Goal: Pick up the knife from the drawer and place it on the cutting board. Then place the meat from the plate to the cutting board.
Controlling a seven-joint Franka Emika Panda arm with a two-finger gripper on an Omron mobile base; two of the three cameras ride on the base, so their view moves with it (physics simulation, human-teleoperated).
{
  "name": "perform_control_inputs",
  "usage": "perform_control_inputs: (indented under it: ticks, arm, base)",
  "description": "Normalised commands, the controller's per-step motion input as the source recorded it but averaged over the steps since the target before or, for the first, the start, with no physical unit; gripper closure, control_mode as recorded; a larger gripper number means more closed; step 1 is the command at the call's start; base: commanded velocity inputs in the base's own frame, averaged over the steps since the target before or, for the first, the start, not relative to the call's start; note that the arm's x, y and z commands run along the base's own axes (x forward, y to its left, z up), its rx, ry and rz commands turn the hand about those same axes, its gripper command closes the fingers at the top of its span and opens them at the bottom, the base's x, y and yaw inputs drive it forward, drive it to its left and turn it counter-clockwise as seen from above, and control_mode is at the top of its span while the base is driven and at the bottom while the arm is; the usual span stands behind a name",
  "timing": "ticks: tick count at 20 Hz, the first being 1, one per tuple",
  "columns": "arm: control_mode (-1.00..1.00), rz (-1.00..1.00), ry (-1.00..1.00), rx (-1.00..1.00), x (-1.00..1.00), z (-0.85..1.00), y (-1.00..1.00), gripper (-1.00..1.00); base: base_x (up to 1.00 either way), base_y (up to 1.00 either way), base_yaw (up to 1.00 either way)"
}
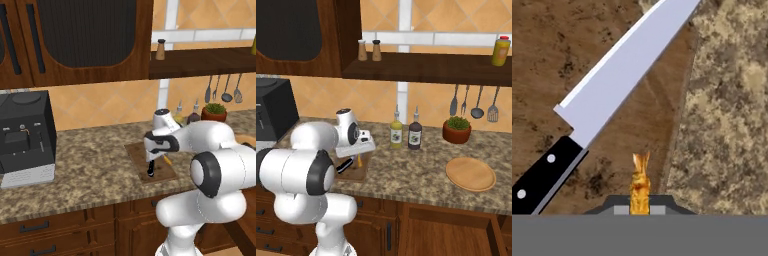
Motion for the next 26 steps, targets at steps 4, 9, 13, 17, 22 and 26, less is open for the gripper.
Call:
perform_control_inputs:
  ticks: [4, 9, 13, 17, 22, 26]
  arm:
    - [-1.0, -0.1, 0.12, 0.13, 0.09, -0.01, 0.34, 1.0]
    - [-1.0, 0.0, 0.04, 0.02, 0.0, -0.22, 0.05, 1.0]
    - [-1.0, 0.0, 0.02, 0.0, 0.01, -0.27, 0.0, -1.0]
    - [-1.0, 0.0, 0.0, 0.0, 0.03, 0.05, 0.03, -1.0]
    - [-1.0, 0.0, -0.19, 0.04, -0.37, 0.5, -0.02, -1.0]
    - [-1.0, 0.0, -0.56, 0.2, -0.87, 0.91, -0.33, -1.0]
  base:
    - [0.0, 0.0, 0.0]
    - [0.0, 0.0, 0.0]
    - [0.0, 0.0, 0.0]
    - [0.0, 0.0, 0.0]
    - [0.0, 0.0, 0.0]
    - [0.0, 0.0, 0.0]
